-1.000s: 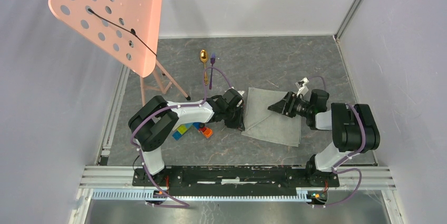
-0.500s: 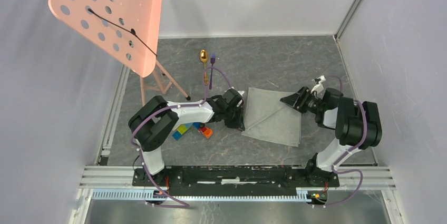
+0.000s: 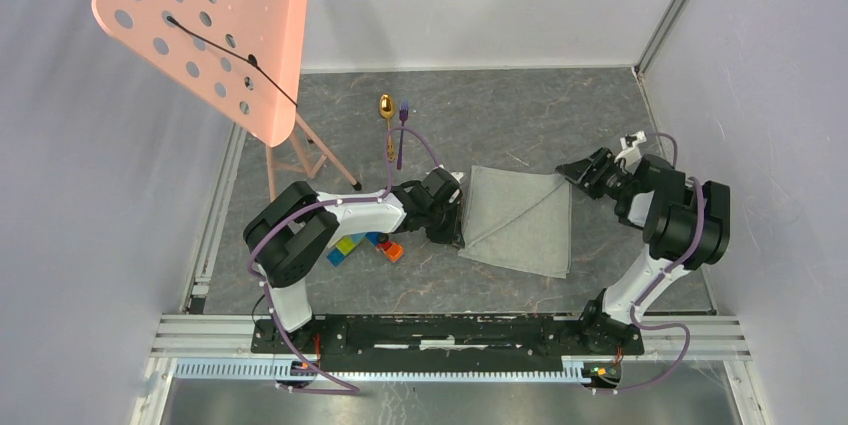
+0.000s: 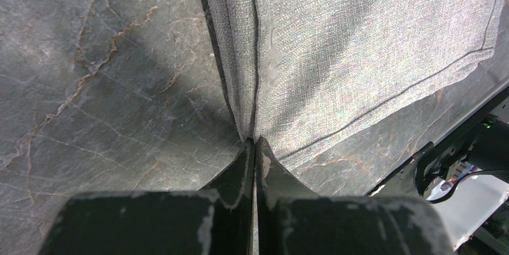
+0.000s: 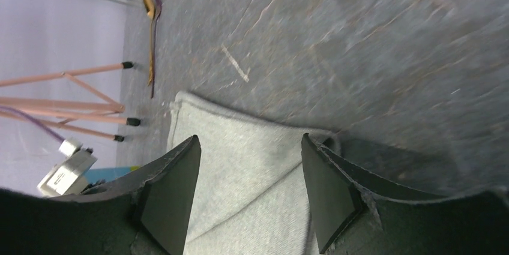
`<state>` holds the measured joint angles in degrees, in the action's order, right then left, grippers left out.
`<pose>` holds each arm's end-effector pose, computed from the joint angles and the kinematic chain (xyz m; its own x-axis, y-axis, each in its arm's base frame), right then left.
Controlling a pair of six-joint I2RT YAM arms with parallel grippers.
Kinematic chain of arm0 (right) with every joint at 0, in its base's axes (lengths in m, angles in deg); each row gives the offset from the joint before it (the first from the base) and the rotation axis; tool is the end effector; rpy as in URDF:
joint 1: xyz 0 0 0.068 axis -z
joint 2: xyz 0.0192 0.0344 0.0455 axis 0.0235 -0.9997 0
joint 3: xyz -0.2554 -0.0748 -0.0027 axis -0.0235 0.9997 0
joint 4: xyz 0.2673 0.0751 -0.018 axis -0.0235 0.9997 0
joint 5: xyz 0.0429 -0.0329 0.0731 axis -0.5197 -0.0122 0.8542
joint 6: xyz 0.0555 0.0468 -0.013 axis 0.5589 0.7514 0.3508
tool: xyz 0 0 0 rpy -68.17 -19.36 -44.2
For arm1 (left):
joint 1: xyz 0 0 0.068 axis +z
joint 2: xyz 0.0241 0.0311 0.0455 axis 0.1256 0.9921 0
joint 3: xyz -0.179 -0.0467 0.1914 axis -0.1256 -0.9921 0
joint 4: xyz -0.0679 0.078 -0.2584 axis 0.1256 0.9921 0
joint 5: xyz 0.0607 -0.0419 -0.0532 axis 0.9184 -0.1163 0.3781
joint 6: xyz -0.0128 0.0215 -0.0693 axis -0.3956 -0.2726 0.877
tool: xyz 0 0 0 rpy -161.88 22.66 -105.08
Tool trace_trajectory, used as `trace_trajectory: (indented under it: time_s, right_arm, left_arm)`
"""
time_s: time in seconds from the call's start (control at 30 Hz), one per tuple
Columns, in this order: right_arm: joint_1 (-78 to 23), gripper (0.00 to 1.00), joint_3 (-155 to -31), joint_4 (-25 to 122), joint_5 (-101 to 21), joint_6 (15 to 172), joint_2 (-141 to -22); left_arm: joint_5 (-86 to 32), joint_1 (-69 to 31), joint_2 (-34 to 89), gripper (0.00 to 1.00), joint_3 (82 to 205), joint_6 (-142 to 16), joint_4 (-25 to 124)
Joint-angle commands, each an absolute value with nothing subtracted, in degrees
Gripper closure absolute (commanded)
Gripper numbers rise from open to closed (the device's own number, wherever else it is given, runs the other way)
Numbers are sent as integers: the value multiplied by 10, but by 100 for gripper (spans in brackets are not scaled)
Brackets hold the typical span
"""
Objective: Fold the napkin into a case and place the utensils inside
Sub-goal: Smooth out the upper triangle-folded napkin at the center of the board.
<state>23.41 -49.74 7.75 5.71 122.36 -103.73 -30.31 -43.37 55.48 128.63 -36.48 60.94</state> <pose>0.3129 -0.0735 0.0796 -0.6238 0.6305 -0.4618 -0.0627 0.5487 0.8337 0.2325 -0.3025 0.1039 -0.9248 0.1693 -0.3406 0.3261 0.8139 -0.4809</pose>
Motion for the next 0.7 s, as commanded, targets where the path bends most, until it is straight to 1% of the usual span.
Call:
trace_trajectory:
  time_s: [0.0, 0.07, 0.17, 0.23, 0.33, 0.43, 0.5, 0.6, 0.67]
  right_arm:
    - [248, 32, -564, 171, 23, 1160, -1034]
    - [241, 32, -583, 241, -7, 1124, -1000]
    - [223, 31, -638, 430, -107, 1032, -927]
    - [208, 30, -644, 478, -147, 1016, -869]
    - [162, 29, -620, 521, -138, 1009, -792]
    - [99, 28, -580, 521, -61, 1024, -765]
    - [66, 28, -534, 449, 7, 1066, -755]
    - [27, 25, -475, 364, 33, 1119, -748]
    - [22, 24, -468, 351, 42, 1116, -766]
  left_arm:
    - [-294, -437, 570, 98, 1271, -387, 639]
    - [-295, -437, 564, 98, 1274, -385, 642]
    - [-306, -437, 551, 96, 1283, -384, 647]
    - [-315, -436, 544, 89, 1293, -382, 651]
    - [-315, -437, 527, 79, 1309, -378, 666]
    - [-313, -437, 494, 69, 1311, -371, 678]
    - [-310, -437, 466, 63, 1313, -365, 685]
    - [-311, -440, 423, 55, 1311, -347, 676]
    - [-338, -441, 410, 48, 1305, -331, 633]
